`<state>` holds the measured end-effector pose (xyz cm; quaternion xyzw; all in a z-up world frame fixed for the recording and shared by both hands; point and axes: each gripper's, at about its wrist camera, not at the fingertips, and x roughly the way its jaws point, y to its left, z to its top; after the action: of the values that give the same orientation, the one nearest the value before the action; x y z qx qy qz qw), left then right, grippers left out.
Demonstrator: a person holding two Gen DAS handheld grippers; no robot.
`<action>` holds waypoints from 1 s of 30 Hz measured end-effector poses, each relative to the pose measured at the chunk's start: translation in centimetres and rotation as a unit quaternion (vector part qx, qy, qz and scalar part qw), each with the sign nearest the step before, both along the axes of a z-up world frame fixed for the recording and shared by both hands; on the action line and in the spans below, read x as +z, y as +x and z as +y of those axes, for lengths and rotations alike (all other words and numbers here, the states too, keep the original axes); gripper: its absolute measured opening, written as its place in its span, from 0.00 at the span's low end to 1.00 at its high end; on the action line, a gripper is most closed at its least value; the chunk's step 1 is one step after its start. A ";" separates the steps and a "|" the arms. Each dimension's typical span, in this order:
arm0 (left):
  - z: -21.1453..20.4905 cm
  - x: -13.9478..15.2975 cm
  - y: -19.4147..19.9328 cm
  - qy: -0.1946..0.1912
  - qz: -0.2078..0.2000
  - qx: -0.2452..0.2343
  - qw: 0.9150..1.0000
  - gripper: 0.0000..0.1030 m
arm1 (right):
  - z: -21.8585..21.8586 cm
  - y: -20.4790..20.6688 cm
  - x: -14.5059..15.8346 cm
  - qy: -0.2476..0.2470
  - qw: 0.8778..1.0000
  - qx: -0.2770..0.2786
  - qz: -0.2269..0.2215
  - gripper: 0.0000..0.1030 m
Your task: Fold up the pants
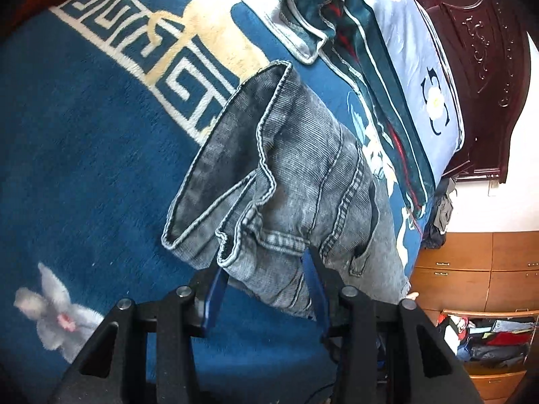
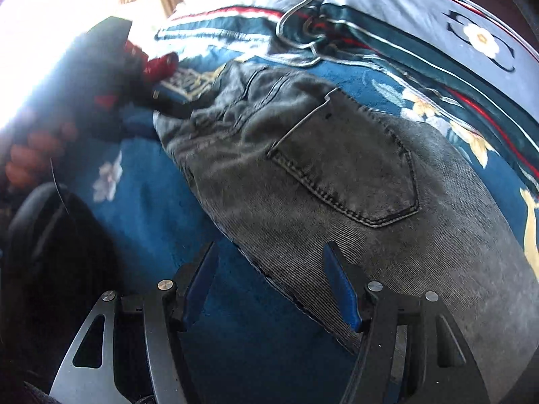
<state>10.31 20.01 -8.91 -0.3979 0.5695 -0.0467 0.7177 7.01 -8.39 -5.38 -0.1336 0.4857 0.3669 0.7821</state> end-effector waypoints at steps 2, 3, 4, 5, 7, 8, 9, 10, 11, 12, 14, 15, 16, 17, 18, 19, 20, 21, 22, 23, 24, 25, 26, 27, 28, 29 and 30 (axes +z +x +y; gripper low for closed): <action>-0.2 -0.2 0.2 0.016 -0.007 -0.002 1.000 0.09 | 0.6 0.0 -0.6 -0.013 1.000 0.002 -0.009 0.40; -0.1 -0.1 0.2 0.021 -0.012 -0.001 1.000 0.09 | 0.9 0.0 -0.7 -0.020 1.000 0.000 -0.015 0.30; -0.2 0.0 0.1 0.022 -0.018 0.005 1.000 0.09 | 1.0 0.0 -0.8 -0.018 1.000 -0.001 -0.014 0.16; 0.0 0.3 -0.1 0.021 -0.027 0.011 0.999 0.08 | 1.2 -0.1 -0.7 -0.013 1.000 -0.001 -0.014 0.13; 0.6 1.8 -0.6 0.026 -0.060 0.022 0.998 0.08 | 1.8 -0.6 -0.1 -0.010 1.000 -0.003 -0.020 0.12; 1.0 2.5 -0.7 0.025 -0.074 0.026 0.997 0.08 | 1.9 -0.6 0.2 -0.002 1.000 -0.002 -0.017 0.11; 1.5 3.1 -0.9 0.020 -0.082 0.029 0.996 0.08 | 2.0 -0.7 0.4 0.010 1.000 -0.003 -0.010 0.11; 1.8 3.2 -1.0 0.021 -0.081 0.028 0.996 0.08 | 2.1 -0.6 0.7 0.023 1.000 -0.006 -0.003 0.11; 2.0 3.2 -1.0 0.031 -0.076 0.027 0.996 0.08 | 2.1 -0.5 0.8 0.033 0.999 -0.009 0.003 0.11; 2.0 2.8 -1.0 0.044 -0.065 0.022 0.997 0.08 | 2.3 -0.4 0.7 0.041 0.999 -0.010 0.010 0.11; 1.6 1.2 -0.7 0.052 -0.030 -0.002 0.998 0.08 | 3.0 -0.4 0.0 0.025 1.000 -0.007 0.007 0.11; 1.4 0.2 -0.5 0.064 -0.008 -0.007 0.998 0.08 | 3.3 -0.4 -0.8 0.016 1.000 -0.006 0.015 0.13; 1.4 -0.8 -0.4 0.064 0.009 -0.011 0.998 0.08 | 3.3 -0.2 -1.7 0.015 0.999 -0.007 0.033 0.14; 1.4 -1.5 -0.4 0.059 0.017 -0.012 0.998 0.09 | 3.2 -0.2 -2.1 0.021 0.999 -0.012 0.038 0.14; 1.5 -1.8 -0.4 0.051 0.026 -0.009 0.998 0.11 | 2.9 -0.3 -2.2 0.030 0.999 -0.016 0.035 0.14; 1.7 -1.6 -0.4 0.047 0.024 -0.004 0.999 0.12 | 2.8 -0.3 -2.1 0.036 0.999 -0.017 0.037 0.21; 1.7 -1.3 -0.4 0.047 0.020 -0.007 0.999 0.12 | 2.7 -0.4 -1.9 0.041 0.998 -0.015 0.041 0.28; 1.8 -0.8 -0.6 0.052 0.014 -0.013 0.998 0.13 | 2.5 -0.5 -1.5 0.050 0.998 -0.011 0.047 0.39; 1.9 -0.1 -0.9 0.058 0.005 -0.014 0.998 0.14 | 2.1 -0.8 -0.9 0.057 0.997 -0.012 0.043 0.46; 2.1 0.8 -1.3 0.066 -0.008 -0.011 0.998 0.18 | 1.6 -1.0 -0.3 0.063 0.997 -0.016 0.035 0.48; 2.2 1.6 -1.7 0.078 -0.019 -0.006 0.997 0.19 | 0.9 -1.2 0.5 0.075 0.997 -0.021 0.026 0.49; 2.3 2.6 -2.0 0.091 -0.034 0.000 0.995 0.19 | -0.1 -1.2 1.1 0.092 0.995 -0.030 0.024 0.50; 2.1 3.5 -2.2 0.102 -0.048 0.002 0.994 0.19 | -0.9 -1.1 1.5 0.104 0.993 -0.041 0.025 0.50; 1.8 4.4 -2.0 0.111 -0.061 0.002 0.992 0.19 | -1.8 -0.9 1.8 0.115 0.992 -0.055 0.024 0.50; 1.3 5.0 -1.8 0.117 -0.074 -0.002 0.990 0.19 | -2.7 -0.5 1.9 0.117 0.990 -0.071 0.022 0.50; 0.5 5.5 -1.4 0.120 -0.083 -0.008 0.989 0.19 | -3.2 -0.1 1.9 0.114 0.990 -0.084 0.020 0.50; -0.4 5.8 -0.8 0.118 -0.092 -0.016 0.989 0.19 | -3.8 0.3 1.8 0.109 0.989 -0.097 0.019 0.50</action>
<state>9.49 19.62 -3.15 -0.2956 0.5090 -0.0268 0.8080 7.36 -12.22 -3.56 0.0071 0.4680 0.3420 0.8148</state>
